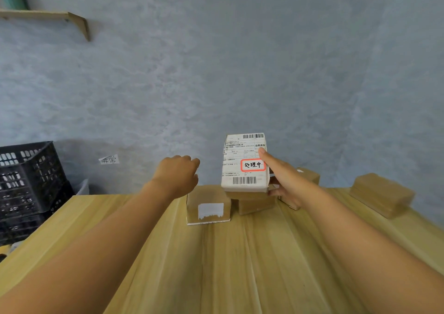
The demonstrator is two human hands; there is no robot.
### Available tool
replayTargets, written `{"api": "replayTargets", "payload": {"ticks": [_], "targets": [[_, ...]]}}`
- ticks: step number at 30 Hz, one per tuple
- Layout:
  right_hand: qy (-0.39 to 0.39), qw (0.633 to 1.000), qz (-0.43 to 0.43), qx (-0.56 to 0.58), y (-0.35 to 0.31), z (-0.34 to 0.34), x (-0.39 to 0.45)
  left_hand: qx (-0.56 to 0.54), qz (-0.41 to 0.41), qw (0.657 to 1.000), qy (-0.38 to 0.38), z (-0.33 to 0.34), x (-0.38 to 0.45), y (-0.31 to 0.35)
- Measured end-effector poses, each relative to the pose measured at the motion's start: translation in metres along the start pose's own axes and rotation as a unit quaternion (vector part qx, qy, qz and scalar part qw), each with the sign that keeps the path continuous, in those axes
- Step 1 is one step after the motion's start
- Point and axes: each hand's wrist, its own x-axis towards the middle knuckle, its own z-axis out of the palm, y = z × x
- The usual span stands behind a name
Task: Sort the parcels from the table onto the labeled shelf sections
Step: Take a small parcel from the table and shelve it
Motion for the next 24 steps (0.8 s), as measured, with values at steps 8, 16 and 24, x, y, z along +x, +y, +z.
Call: {"api": "replayTargets", "payload": {"ticks": [8, 16, 24], "targets": [[0.101, 0.995, 0.002, -0.007, -0.003, 0.006, -0.043, -0.007, 0.091, 0.991, 0.097, -0.001, 0.009, 0.009], [0.183, 0.983, 0.017, 0.020, 0.002, 0.042, -0.094, -0.027, 0.208, 0.967, 0.148, -0.003, -0.015, 0.007], [0.274, 0.960, 0.052, 0.023, 0.011, 0.046, -0.185, -0.077, 0.285, 0.944, 0.146, -0.023, -0.040, 0.048]]}}
